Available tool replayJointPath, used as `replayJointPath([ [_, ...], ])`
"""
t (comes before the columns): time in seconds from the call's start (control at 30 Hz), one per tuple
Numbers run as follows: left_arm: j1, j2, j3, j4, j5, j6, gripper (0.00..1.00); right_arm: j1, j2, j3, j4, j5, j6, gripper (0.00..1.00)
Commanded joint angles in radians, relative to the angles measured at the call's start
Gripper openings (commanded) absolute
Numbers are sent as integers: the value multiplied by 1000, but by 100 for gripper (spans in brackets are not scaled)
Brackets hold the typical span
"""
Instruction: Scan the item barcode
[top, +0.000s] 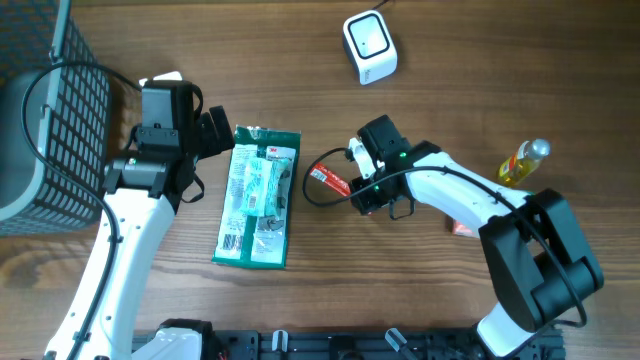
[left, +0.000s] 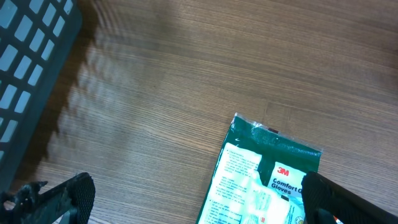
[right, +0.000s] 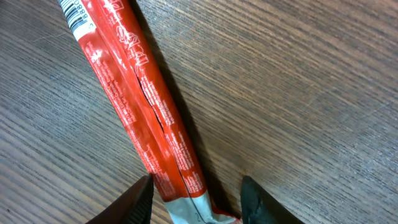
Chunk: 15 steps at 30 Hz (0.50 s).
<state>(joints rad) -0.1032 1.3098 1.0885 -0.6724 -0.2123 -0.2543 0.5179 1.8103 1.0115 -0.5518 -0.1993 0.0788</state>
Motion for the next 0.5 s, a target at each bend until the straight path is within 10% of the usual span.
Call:
replayJointPath([
  [0.0, 4, -3, 11, 3, -6, -16, 100, 0, 6, -64, 34, 57, 35, 37],
  [0.13, 4, -3, 11, 3, -6, -16, 100, 0, 6, -79, 77, 57, 58, 5],
  [0.47, 4, -3, 11, 3, -6, -16, 100, 3, -282, 76, -30, 135, -139, 4],
])
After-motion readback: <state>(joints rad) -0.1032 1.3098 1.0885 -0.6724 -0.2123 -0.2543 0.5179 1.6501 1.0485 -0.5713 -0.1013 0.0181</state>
